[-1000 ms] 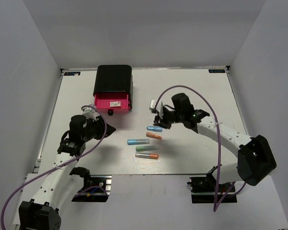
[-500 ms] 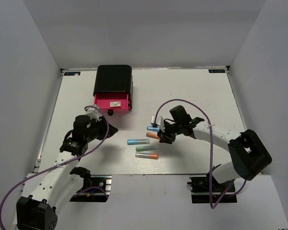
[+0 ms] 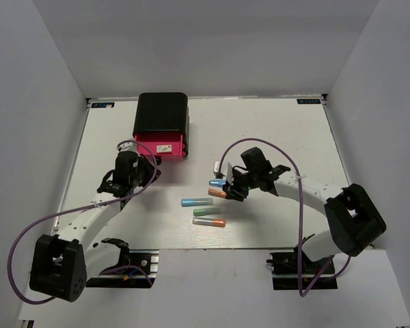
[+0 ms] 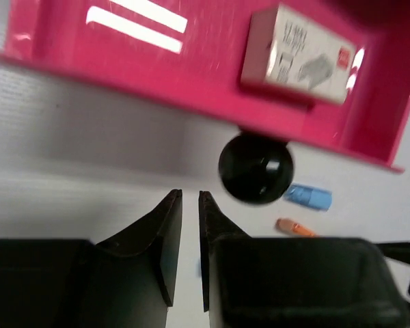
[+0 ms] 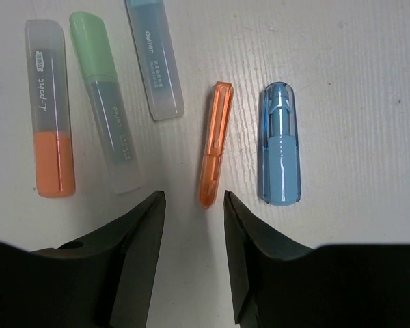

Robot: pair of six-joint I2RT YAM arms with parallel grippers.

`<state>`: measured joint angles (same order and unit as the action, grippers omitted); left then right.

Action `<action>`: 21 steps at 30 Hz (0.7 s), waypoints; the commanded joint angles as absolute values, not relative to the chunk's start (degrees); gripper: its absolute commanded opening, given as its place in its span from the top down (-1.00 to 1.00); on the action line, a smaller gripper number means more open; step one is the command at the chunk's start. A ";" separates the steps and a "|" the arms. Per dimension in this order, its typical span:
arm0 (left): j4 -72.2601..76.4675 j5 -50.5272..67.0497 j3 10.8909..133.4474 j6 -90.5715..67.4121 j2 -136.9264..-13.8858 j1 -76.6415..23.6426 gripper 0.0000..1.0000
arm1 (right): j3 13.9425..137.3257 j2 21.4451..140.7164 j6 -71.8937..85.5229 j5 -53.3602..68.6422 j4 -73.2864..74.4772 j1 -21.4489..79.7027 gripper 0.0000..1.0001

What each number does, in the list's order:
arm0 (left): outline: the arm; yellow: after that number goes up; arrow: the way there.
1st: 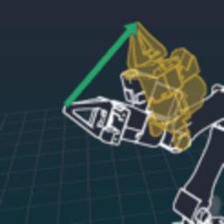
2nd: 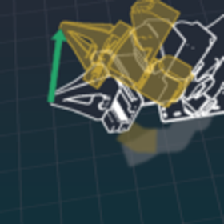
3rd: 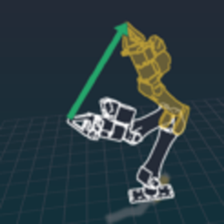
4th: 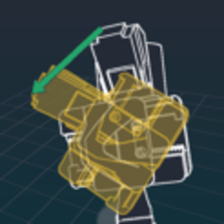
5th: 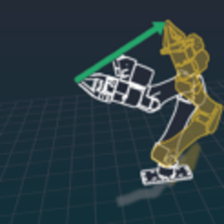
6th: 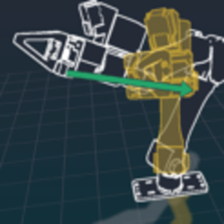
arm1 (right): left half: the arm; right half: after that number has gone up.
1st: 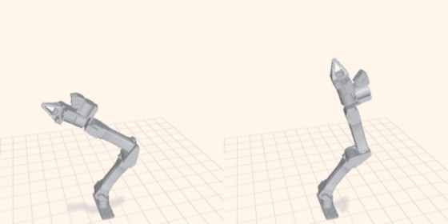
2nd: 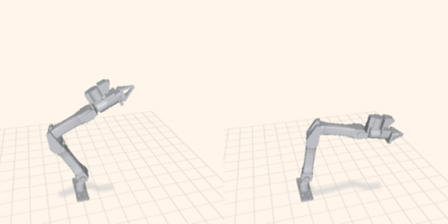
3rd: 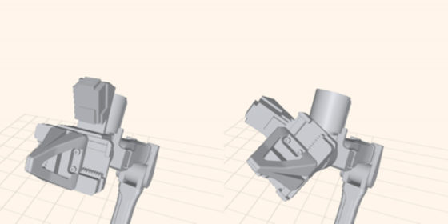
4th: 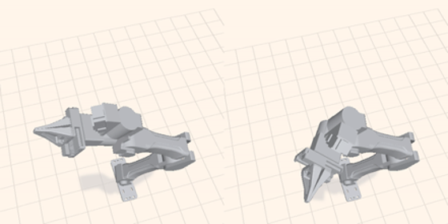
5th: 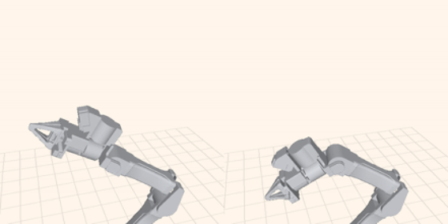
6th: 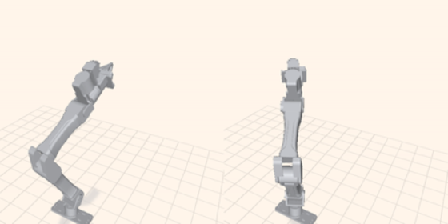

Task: Sort the stationery into containers
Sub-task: Close the drawer

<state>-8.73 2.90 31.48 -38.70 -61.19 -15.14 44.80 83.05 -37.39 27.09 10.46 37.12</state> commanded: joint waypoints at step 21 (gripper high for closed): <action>-2.20 -7.03 46.75 -51.50 -74.79 -14.77 0.45 | 42.98 79.89 -38.32 26.81 8.70 36.83 0.08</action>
